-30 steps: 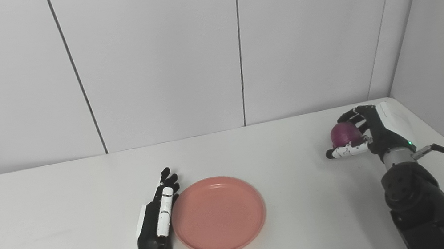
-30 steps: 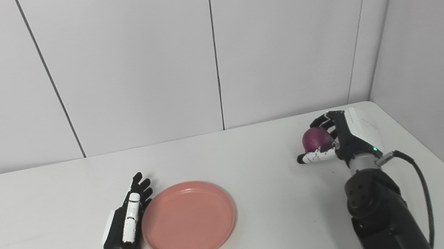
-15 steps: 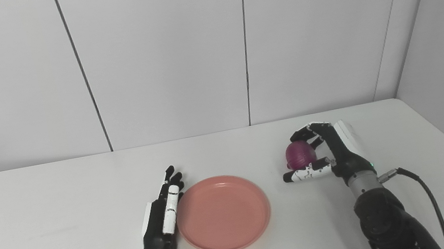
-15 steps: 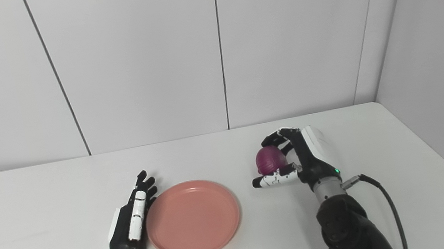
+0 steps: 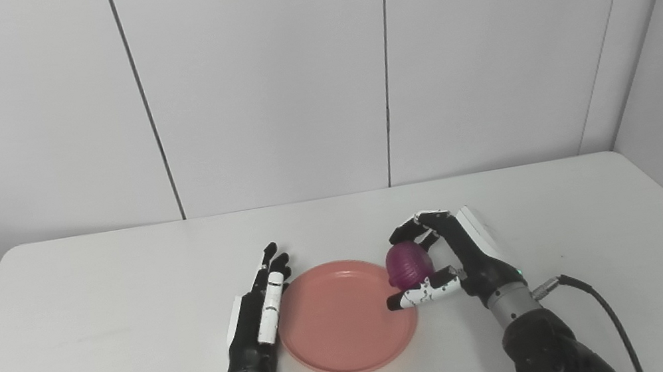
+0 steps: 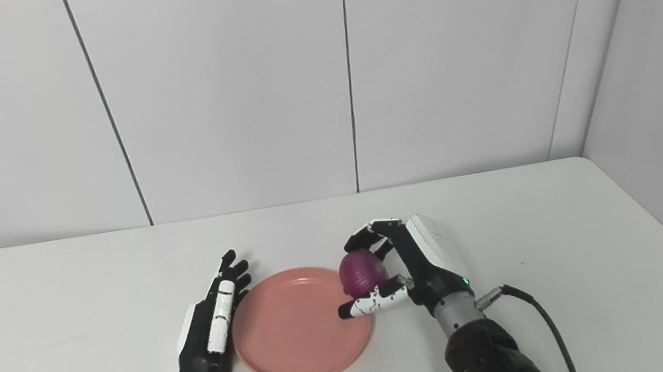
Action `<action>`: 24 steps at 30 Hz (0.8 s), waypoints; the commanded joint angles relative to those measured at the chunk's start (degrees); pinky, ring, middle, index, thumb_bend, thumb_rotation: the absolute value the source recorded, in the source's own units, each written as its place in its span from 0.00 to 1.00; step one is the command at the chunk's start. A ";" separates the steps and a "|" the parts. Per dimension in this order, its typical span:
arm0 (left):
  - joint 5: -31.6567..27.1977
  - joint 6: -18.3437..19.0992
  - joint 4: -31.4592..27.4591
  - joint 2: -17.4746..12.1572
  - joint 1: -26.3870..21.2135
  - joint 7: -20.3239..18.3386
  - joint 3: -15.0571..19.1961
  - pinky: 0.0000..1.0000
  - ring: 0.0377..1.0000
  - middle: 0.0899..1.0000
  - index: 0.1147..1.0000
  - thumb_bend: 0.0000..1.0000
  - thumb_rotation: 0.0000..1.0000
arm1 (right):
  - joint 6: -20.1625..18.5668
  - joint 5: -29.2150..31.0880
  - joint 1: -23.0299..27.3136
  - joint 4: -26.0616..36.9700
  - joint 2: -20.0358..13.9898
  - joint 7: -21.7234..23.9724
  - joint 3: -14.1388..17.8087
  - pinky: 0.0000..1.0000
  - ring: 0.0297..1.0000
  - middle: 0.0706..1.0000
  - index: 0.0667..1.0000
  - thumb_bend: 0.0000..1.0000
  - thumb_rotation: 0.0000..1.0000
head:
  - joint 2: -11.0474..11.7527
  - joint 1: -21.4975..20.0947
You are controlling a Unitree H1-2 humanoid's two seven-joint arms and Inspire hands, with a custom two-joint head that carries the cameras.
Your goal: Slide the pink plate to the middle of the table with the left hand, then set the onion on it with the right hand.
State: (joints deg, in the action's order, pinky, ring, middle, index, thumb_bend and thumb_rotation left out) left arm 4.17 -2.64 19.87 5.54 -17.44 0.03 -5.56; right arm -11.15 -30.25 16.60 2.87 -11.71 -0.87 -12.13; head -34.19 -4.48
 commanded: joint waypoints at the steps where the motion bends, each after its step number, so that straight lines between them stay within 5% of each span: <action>1: 0.85 0.00 0.69 -0.21 -1.73 1.02 0.24 0.92 0.94 0.94 0.94 0.53 1.00 | 3.07 0.00 1.98 2.23 0.76 -0.02 -0.48 0.13 0.38 0.46 0.45 0.51 0.00 | 0.05 0.22; 12: 1.05 -1.40 2.57 -0.48 -2.79 1.64 0.59 0.92 0.95 0.96 0.94 0.53 1.00 | 5.73 0.16 3.18 -0.13 2.32 -0.03 -3.41 0.22 0.34 0.43 0.50 0.50 0.00 | 0.13 0.91; 24: 0.40 -3.28 5.18 -0.13 -3.84 2.75 1.80 0.92 0.94 0.95 0.94 0.53 1.00 | 7.46 -1.04 6.18 -6.73 4.54 -0.50 -5.76 0.14 0.38 0.47 0.45 0.51 0.00 | 0.21 1.09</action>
State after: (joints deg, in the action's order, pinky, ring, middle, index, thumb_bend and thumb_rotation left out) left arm 4.15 -4.78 24.58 5.56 -20.53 1.44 -4.32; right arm -7.15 -30.64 19.49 -4.30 -7.64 -0.30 -17.78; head -34.01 -3.43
